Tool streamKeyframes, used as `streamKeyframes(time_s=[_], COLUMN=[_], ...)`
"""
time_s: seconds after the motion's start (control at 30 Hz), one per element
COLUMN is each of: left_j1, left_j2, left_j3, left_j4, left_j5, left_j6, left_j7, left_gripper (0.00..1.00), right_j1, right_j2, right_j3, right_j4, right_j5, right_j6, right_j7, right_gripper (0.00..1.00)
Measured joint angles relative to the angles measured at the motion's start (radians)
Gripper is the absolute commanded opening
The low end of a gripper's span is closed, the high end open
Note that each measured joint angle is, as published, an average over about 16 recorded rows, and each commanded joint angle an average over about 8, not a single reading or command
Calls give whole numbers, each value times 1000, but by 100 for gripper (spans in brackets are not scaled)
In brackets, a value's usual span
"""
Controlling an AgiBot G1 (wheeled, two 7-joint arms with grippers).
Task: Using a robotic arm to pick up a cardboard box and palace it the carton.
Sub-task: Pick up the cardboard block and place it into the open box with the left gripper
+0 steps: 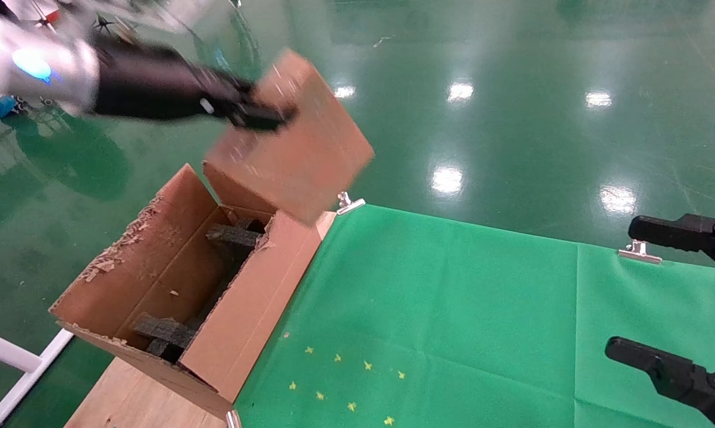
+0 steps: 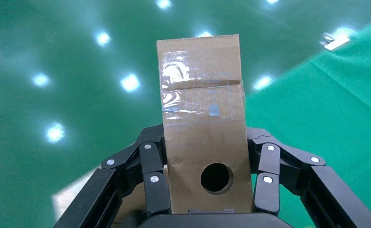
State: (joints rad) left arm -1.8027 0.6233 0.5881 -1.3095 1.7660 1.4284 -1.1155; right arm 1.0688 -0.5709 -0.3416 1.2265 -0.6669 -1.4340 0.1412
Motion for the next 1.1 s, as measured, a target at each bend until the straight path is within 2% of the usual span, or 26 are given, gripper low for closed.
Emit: streamKeyframes(time_s=[0.3, 0.63, 0.87, 1.1], left_j1=[-63, 59, 158, 188], left_j2=[-104, -197, -196, -147], left_j3=[-19, 6, 14, 18], left_j4=[34, 211, 399, 585], left_j5=[37, 54, 49, 54], left_j6=[35, -26, -159, -264], left_j7=[87, 237, 360, 458], left_gripper=[0, 0, 0, 0], right_j1=[0, 0, 0, 0], right_j2=[0, 0, 0, 0], right_j3=[0, 0, 0, 0], right_j4=[0, 0, 0, 0], right_j5=[0, 0, 0, 0], right_j6=[0, 0, 0, 0], right_j7=[0, 0, 0, 0], right_gripper=[100, 100, 100, 100])
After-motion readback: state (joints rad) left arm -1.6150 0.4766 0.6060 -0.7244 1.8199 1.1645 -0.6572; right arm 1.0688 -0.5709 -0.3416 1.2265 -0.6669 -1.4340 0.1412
